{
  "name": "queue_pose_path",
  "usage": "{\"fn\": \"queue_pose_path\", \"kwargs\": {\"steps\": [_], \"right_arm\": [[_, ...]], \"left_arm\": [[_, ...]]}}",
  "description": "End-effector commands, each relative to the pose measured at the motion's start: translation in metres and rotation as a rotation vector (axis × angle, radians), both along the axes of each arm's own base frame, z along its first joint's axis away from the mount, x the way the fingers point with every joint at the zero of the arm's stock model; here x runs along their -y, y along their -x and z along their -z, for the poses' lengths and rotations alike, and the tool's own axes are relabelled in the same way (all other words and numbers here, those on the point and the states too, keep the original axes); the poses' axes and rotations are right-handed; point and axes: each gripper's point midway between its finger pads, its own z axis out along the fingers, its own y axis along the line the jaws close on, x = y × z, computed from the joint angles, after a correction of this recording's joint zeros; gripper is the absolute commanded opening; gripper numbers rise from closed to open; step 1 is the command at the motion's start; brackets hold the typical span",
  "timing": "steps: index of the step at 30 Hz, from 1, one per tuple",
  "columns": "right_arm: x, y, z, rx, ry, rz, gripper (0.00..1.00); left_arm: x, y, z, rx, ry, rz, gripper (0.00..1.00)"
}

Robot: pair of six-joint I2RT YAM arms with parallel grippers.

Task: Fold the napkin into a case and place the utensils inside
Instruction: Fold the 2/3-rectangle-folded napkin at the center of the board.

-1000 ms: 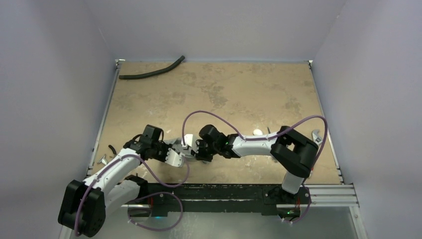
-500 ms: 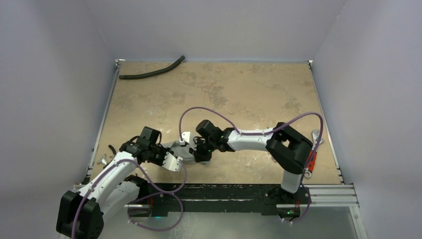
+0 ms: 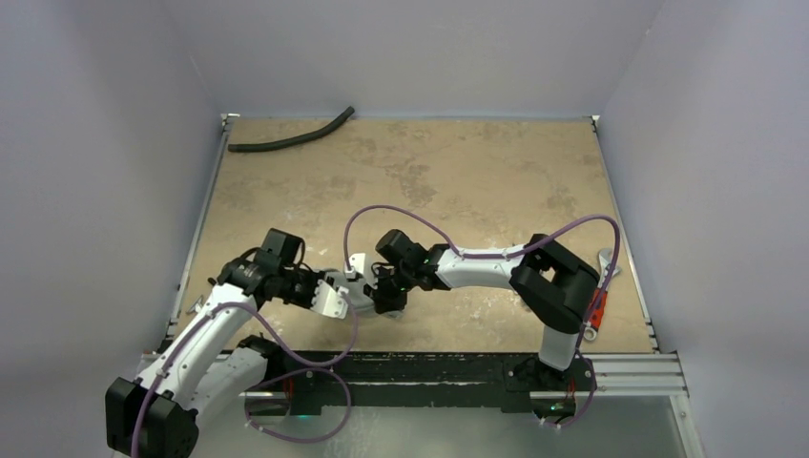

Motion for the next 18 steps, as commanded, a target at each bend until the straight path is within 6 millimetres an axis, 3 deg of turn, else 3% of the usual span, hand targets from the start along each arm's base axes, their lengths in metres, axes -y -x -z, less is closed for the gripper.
{"fn": "queue_pose_path", "kwargs": {"steps": [1,5,7,10,14,18], "right_arm": [[-0.002,0.007,0.001,-0.042,-0.012,-0.013,0.0],[-0.003,0.007,-0.001,-0.041,-0.025,-0.007,0.0],[-0.002,0.007,0.0,-0.043,-0.024,-0.007,0.0],[-0.002,0.006,0.0,-0.039,-0.024,-0.003,0.0],[-0.003,0.005,-0.001,-0.041,-0.033,0.002,0.0],[-0.003,0.006,-0.001,-0.046,-0.032,0.005,0.0]], "left_arm": [[0.014,-0.02,-0.025,-0.003,0.151,-0.167,0.25],[-0.004,-0.08,-0.035,0.029,0.311,-0.536,0.21],[-0.006,-0.097,-0.035,0.011,0.361,-0.661,0.19],[0.003,-0.105,-0.037,-0.001,0.427,-0.677,0.21],[0.018,-0.108,-0.03,-0.055,0.471,-0.624,0.38],[0.032,-0.1,-0.012,-0.136,0.462,-0.564,0.46]]}}
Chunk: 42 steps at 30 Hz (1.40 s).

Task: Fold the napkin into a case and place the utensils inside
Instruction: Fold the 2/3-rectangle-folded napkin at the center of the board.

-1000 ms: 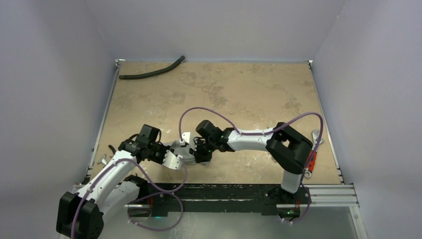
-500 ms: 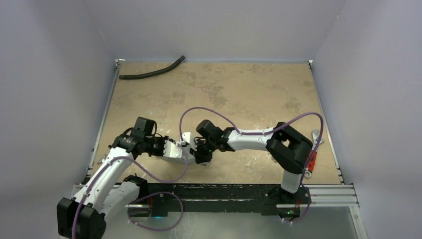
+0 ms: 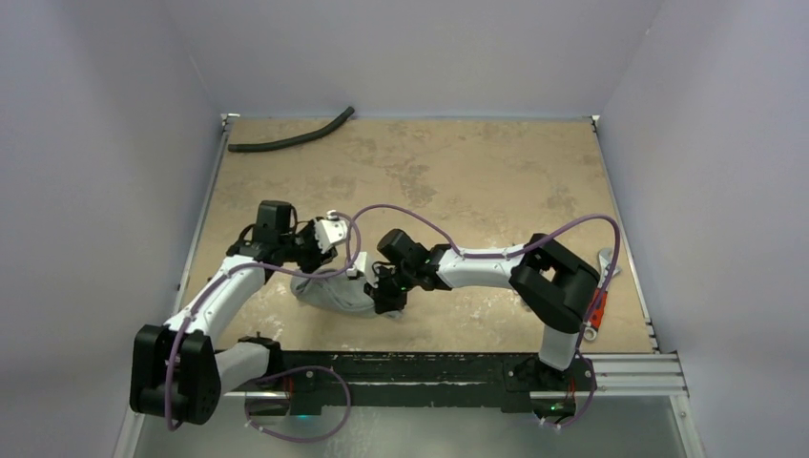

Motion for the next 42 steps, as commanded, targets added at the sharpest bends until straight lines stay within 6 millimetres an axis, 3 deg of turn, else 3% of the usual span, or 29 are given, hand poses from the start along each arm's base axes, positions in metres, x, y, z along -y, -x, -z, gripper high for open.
{"fn": "queue_pose_path", "kwargs": {"steps": [1,8,16,22,26,33,42], "right_arm": [[-0.002,0.005,0.0,-0.024,-0.016,-0.011,0.0],[-0.002,0.005,0.0,-0.041,-0.018,-0.004,0.0],[-0.009,0.001,-0.013,-0.043,-0.08,0.008,0.0],[-0.011,-0.001,-0.019,-0.049,-0.102,0.016,0.0],[-0.012,-0.003,-0.032,-0.058,-0.138,0.011,0.0],[-0.009,-0.008,-0.042,-0.167,-0.199,0.013,0.04],[0.002,-0.016,-0.022,-0.288,-0.18,0.045,0.05]], "left_arm": [[0.028,0.0,0.004,-0.035,0.092,0.077,0.46],[0.047,0.003,0.037,-0.104,0.045,0.156,0.46],[0.052,0.014,0.061,-0.165,-0.018,0.234,0.45],[0.053,0.026,0.067,-0.171,-0.048,0.304,0.42],[0.046,0.024,0.072,-0.143,-0.1,0.315,0.38],[0.047,0.035,0.073,-0.132,-0.126,0.415,0.34],[0.05,0.038,0.067,-0.125,-0.118,0.443,0.3]]}}
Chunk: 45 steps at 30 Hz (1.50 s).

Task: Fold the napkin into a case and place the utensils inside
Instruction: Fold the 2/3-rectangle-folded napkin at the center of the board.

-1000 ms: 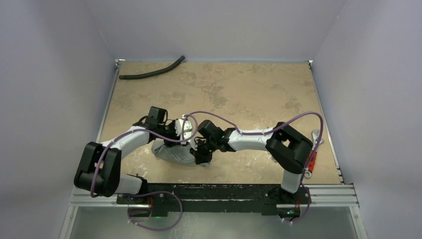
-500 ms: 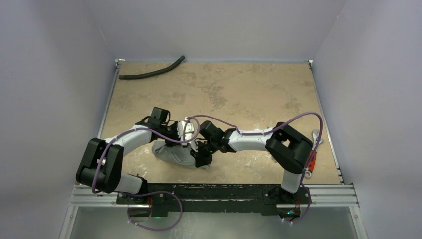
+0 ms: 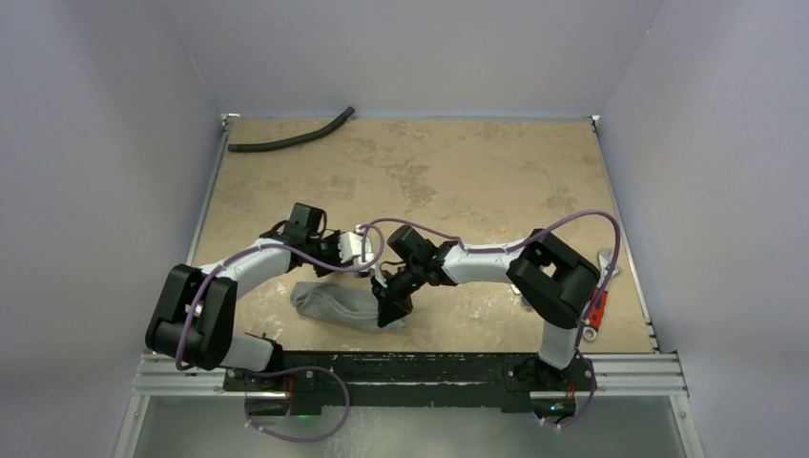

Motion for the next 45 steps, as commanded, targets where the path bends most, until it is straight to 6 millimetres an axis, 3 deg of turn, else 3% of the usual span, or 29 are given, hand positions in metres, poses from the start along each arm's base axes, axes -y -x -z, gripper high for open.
{"fn": "queue_pose_path", "kwargs": {"steps": [1,8,15,19,24,29,33,40,45], "right_arm": [[-0.007,-0.044,-0.003,-0.039,-0.022,0.155,0.05],[-0.003,-0.044,0.019,-0.11,0.008,0.186,0.01],[0.001,-0.052,0.02,-0.071,-0.007,0.246,0.0],[0.002,-0.05,0.026,-0.105,0.009,0.267,0.0],[0.003,-0.045,0.029,-0.157,0.04,0.261,0.0],[-0.001,-0.044,0.022,-0.177,0.036,0.241,0.0],[-0.001,-0.038,0.021,-0.227,0.054,0.215,0.0],[-0.001,-0.032,0.021,-0.279,0.063,0.188,0.0],[-0.001,-0.031,0.02,-0.288,0.065,0.171,0.0]], "left_arm": [[0.016,0.032,-0.002,-0.033,0.018,0.205,0.29],[0.004,0.008,-0.013,-0.016,0.047,0.014,0.26],[-0.007,-0.02,-0.029,-0.002,0.112,-0.216,0.32],[0.0,-0.029,-0.049,-0.026,0.181,-0.269,0.33],[0.012,-0.011,-0.061,-0.036,0.189,-0.063,0.34],[0.018,0.0,-0.048,-0.004,0.159,0.064,0.33],[0.023,0.022,-0.029,0.017,0.118,0.24,0.33],[0.025,0.026,-0.019,0.082,0.075,0.356,0.32],[0.036,0.016,-0.013,0.128,0.064,0.322,0.32]]}}
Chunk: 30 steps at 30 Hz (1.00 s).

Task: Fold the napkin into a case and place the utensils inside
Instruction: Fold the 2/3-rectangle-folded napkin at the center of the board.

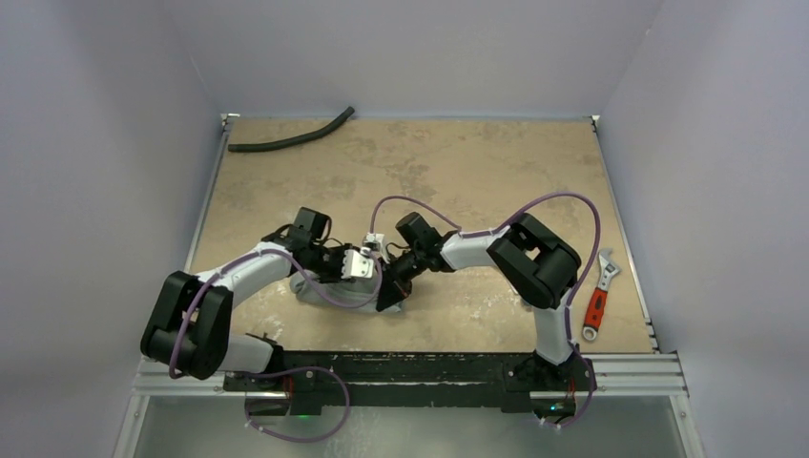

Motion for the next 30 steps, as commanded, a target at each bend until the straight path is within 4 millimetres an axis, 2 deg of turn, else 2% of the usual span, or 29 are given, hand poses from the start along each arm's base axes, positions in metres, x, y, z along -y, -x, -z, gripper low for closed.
{"fn": "queue_pose_path", "kwargs": {"steps": [1,5,10,12,20,26,30], "right_arm": [[0.005,0.006,0.002,-0.04,0.025,-0.025,0.0],[0.005,0.008,0.0,-0.044,0.027,-0.032,0.0],[0.006,0.008,0.001,-0.049,0.031,-0.034,0.0],[0.006,0.008,0.001,-0.051,0.034,-0.034,0.0],[0.003,0.007,-0.002,-0.051,0.02,-0.033,0.0],[-0.001,0.005,-0.013,-0.069,0.008,-0.038,0.0],[-0.005,0.002,-0.02,-0.059,-0.002,-0.039,0.0]], "left_arm": [[0.017,-0.01,0.0,0.067,0.029,0.022,0.32],[0.028,-0.008,0.0,0.064,0.043,0.036,0.29],[0.039,-0.014,-0.015,0.053,0.089,0.027,0.19],[0.042,-0.014,-0.017,0.046,0.098,0.03,0.19],[0.043,-0.002,0.002,0.069,0.063,0.079,0.21],[0.031,0.017,0.022,0.115,-0.044,0.224,0.2],[0.026,0.023,0.027,0.137,-0.076,0.274,0.2]]}}
